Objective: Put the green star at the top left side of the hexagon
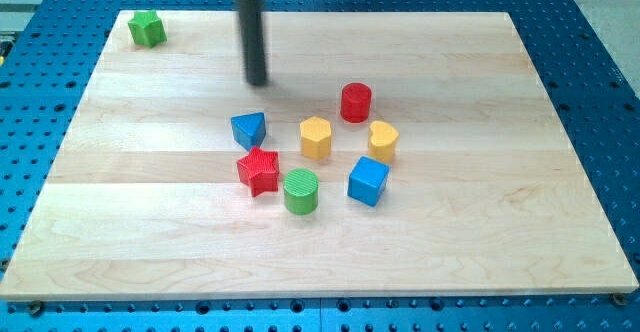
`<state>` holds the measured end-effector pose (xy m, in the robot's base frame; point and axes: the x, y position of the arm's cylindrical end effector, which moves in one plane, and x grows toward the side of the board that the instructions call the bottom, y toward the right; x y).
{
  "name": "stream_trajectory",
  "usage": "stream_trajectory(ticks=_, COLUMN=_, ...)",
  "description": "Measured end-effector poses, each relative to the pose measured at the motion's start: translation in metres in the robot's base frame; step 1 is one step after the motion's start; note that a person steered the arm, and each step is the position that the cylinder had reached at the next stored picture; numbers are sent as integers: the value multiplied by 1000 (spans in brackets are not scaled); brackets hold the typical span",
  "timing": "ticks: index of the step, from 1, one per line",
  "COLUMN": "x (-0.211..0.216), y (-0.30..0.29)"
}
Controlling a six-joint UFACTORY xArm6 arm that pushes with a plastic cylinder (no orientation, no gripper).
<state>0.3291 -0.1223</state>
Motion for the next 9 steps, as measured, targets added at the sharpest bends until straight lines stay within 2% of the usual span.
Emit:
stream_trajectory(ticks=1, x=-5, y=-74)
stream_trajectory(ticks=2, x=-1, y=-120)
stream_trajectory(ticks=3, x=-14, y=-129)
stream_trajectory(ticks=4, x=-57, y=-150)
stream_trajectory(ticks=5, x=-100, y=-154)
stream_trajectory(ticks=6, x=-104, y=-155)
stream_trajectory(ticks=7, x=-104, y=-149)
stream_trajectory(ticks=8, x=-98, y=-118)
stream_trajectory(ticks=9, x=-72, y=-98)
